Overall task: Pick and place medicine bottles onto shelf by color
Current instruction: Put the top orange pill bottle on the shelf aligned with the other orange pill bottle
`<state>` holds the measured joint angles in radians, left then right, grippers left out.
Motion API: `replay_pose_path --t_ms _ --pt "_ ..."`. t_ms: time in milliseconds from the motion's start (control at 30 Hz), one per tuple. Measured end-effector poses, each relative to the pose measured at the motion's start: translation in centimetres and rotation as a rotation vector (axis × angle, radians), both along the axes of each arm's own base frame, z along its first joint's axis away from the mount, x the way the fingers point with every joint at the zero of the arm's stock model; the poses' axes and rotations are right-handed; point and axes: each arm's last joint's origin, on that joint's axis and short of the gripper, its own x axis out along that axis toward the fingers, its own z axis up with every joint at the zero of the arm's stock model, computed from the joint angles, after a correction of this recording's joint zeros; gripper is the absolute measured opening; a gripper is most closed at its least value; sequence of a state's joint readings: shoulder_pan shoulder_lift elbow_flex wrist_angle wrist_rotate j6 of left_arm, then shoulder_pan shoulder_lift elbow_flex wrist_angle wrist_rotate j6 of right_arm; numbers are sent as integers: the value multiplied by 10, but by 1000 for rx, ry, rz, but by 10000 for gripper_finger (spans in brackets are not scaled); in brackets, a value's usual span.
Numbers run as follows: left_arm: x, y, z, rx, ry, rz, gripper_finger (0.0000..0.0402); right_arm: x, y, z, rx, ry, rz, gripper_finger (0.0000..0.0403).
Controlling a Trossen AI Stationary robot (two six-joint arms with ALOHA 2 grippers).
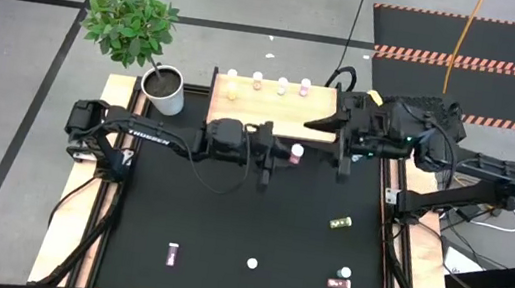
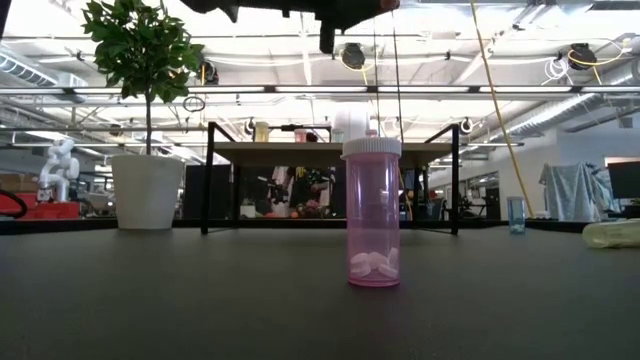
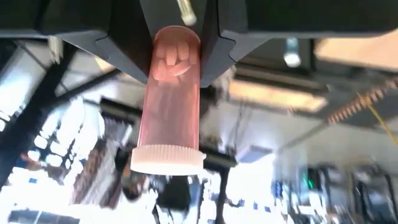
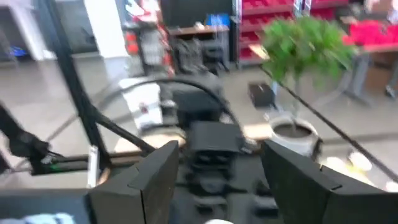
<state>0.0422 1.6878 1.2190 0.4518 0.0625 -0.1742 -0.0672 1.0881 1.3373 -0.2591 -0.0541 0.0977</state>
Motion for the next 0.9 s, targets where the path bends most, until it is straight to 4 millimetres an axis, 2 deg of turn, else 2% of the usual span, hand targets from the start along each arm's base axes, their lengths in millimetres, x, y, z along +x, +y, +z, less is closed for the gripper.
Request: replay_pose_path --t_ms 133,300,433,733,800,900 --pt "-1 13 9 28 -97 36 119 8 -1 8 -41 -110 4 224" --pt "-4 26 17 35 -166 69 119 19 -12 13 -28 -208 -1 224" --pt "-12 36 28 60 -183 98 120 30 -34 17 36 -210 67 224" --pt "-45 67 55 210 -139 205 120 60 -85 56 21 -248 64 224" --pt "-49 75 58 227 -147 230 120 66 -92 58 20 -252 50 224" --pt "-52 86 57 225 -147 233 120 70 -102 50 32 -203 25 224"
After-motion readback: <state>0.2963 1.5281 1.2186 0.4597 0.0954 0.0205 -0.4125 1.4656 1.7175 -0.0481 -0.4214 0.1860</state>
